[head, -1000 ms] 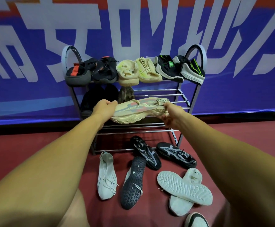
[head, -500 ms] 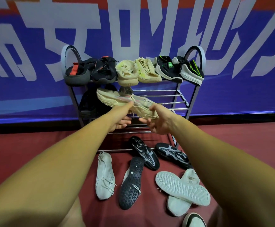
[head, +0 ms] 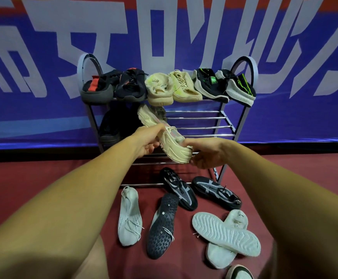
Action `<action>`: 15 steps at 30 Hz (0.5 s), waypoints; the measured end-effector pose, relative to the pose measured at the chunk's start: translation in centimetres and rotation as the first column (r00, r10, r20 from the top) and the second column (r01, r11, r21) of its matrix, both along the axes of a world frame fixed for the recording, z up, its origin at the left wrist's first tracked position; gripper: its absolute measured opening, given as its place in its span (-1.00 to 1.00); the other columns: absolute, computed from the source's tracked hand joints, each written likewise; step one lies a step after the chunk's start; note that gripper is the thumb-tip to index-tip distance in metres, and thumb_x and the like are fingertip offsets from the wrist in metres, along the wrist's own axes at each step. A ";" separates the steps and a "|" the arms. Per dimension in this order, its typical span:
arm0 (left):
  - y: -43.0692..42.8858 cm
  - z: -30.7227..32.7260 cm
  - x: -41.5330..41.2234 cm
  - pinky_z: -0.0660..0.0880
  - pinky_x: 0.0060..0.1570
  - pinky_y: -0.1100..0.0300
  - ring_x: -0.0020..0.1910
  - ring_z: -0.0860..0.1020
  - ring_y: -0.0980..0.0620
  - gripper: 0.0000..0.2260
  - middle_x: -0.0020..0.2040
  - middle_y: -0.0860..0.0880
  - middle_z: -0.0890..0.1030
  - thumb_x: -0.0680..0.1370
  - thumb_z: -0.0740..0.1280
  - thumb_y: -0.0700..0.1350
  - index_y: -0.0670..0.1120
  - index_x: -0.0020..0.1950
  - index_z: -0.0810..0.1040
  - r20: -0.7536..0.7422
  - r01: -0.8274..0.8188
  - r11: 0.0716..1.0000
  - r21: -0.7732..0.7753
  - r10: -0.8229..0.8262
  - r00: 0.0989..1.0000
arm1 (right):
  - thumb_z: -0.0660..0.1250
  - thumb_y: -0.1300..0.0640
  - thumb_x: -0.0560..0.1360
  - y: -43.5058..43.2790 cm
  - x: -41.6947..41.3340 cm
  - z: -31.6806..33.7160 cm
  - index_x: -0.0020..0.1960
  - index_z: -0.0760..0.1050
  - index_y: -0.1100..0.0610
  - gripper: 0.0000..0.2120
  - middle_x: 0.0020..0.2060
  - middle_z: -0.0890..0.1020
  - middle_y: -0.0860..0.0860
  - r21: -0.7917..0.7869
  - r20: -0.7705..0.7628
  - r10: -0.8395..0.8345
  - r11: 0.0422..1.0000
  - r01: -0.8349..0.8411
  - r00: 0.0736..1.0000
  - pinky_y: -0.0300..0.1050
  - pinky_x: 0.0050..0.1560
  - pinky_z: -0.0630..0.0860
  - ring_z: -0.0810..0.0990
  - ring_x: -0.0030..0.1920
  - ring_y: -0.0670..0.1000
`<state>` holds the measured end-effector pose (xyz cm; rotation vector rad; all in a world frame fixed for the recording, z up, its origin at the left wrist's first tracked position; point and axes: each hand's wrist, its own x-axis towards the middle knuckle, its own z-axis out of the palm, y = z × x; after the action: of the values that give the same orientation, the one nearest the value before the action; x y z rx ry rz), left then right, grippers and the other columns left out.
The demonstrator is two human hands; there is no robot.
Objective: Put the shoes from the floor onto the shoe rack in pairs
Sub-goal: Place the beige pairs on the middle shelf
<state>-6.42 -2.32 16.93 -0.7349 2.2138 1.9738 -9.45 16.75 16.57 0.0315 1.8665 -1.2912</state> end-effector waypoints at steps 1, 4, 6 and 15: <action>0.0 -0.1 -0.1 0.30 -0.44 0.29 -0.44 0.44 0.13 -0.83 -0.47 0.05 0.49 0.41 0.43 0.01 -0.06 -0.17 0.55 -0.020 -0.001 1.000 0.004 0.001 1.000 | 0.41 -0.05 0.49 0.1 -0.3 0.0 -0.10 0.48 0.12 -0.75 -0.33 0.54 0.01 -0.007 0.010 0.023 1.000 -0.022 1.000 -0.26 -0.30 0.35 0.47 -0.38 -0.08; 0.6 -0.7 -0.5 0.30 -0.41 0.29 -0.33 0.54 0.12 -0.78 -0.32 0.03 0.62 0.44 0.46 0.03 -0.09 -0.06 0.60 -0.066 0.016 0.999 0.034 -0.014 0.998 | 0.41 0.01 0.52 0.5 -1.3 -0.3 -0.05 0.51 0.17 -0.78 -0.29 0.56 0.04 -0.054 0.036 -0.001 0.999 0.003 0.999 -0.28 -0.31 0.46 0.50 -0.34 -0.06; 1.4 -0.9 -0.8 0.32 -0.38 0.27 -0.30 0.53 0.11 -0.81 -0.21 0.01 0.64 0.47 0.45 0.06 -0.05 -0.09 0.60 -0.091 0.038 0.998 0.041 -0.034 0.995 | 0.40 0.02 0.53 0.7 -1.5 -0.4 -0.06 0.53 0.20 -0.78 -0.29 0.57 0.06 -0.090 0.059 -0.011 0.996 0.017 0.998 -0.28 -0.35 0.48 0.51 -0.32 -0.04; 1.2 -3.0 -2.1 0.32 -0.47 0.29 -0.39 0.44 0.08 -0.74 -0.07 -0.11 0.60 0.60 0.26 0.05 -0.05 0.22 0.48 0.022 0.013 0.990 -0.144 -0.010 1.000 | 0.39 0.11 0.53 -0.9 -3.2 -2.0 -0.14 0.52 0.17 -0.85 -0.34 0.53 0.05 -0.115 -0.005 -0.320 0.941 0.317 0.947 -0.24 -0.27 0.44 0.45 -0.36 -0.06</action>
<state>-8.50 -1.09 13.98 -0.7541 2.3615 1.8069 -12.67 15.85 14.62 0.2705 1.8573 -1.6214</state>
